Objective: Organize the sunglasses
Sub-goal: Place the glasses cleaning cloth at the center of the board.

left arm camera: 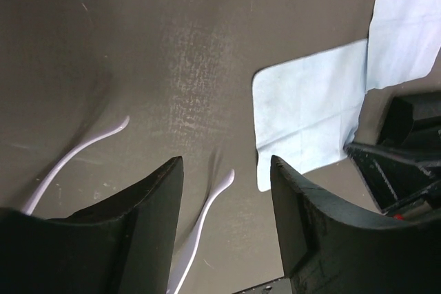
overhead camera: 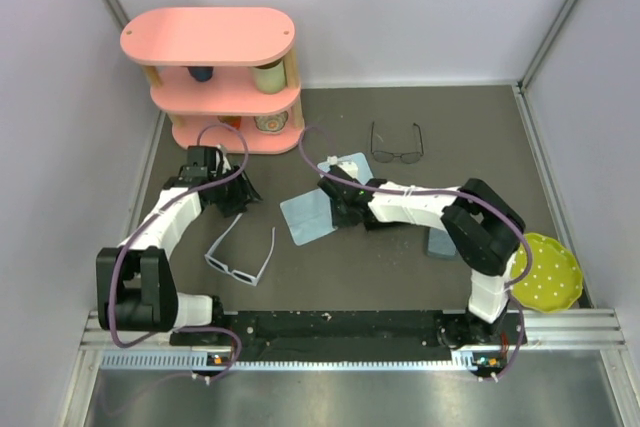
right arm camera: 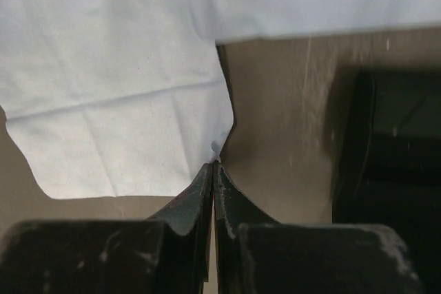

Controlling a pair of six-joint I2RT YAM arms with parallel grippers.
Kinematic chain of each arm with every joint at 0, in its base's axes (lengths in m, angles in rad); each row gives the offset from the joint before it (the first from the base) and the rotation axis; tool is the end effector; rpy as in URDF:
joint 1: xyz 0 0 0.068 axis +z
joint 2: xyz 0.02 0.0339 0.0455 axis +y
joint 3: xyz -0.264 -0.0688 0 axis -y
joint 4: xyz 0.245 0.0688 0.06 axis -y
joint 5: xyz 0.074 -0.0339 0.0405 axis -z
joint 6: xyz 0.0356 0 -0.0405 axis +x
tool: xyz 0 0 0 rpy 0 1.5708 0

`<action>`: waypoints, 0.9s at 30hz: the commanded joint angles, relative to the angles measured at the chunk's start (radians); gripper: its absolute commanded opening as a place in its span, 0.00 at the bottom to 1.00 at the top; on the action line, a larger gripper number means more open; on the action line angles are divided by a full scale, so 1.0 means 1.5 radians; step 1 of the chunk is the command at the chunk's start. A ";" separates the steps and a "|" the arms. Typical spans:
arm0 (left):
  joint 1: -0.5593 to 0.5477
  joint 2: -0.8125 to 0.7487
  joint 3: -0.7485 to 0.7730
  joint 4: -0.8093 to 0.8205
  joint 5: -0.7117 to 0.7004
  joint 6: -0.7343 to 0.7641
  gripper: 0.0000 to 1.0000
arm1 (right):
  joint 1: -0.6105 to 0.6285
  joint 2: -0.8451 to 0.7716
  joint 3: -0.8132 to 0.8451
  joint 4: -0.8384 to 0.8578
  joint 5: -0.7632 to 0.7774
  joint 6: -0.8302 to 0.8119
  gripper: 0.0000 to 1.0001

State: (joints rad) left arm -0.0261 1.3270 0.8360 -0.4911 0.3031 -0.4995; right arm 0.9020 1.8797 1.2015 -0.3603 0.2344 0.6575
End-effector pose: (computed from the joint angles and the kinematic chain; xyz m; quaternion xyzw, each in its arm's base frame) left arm 0.2602 -0.0174 0.2173 -0.1793 0.9299 -0.2140 0.2394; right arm 0.2445 0.2960 0.1644 -0.0863 0.9548 0.1034 0.2651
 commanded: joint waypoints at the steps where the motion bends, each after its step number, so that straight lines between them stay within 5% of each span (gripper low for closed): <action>1: 0.002 0.019 0.006 0.038 0.041 -0.016 0.58 | 0.029 -0.079 -0.049 -0.069 -0.039 0.077 0.00; 13: -0.017 0.048 -0.002 0.081 0.071 -0.019 0.58 | 0.046 -0.183 -0.166 -0.119 -0.069 0.110 0.00; 14: -0.021 0.047 -0.005 0.084 0.073 -0.018 0.58 | 0.046 -0.191 -0.166 -0.130 -0.066 0.108 0.04; 18: -0.043 0.039 -0.015 0.096 0.085 -0.017 0.59 | 0.045 -0.229 -0.134 -0.160 -0.040 0.071 0.45; 23: -0.089 0.031 -0.010 0.104 0.078 -0.018 0.59 | 0.036 -0.258 -0.068 -0.166 0.006 0.016 0.50; 27: -0.127 0.032 -0.008 0.114 0.072 -0.029 0.59 | 0.012 -0.223 -0.029 -0.134 -0.013 -0.067 0.44</action>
State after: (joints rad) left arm -0.1692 1.4048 0.8230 -0.3737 0.4072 -0.5293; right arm 0.9459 1.5330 1.0737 -0.6102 0.2001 0.6926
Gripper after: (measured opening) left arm 0.593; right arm 0.478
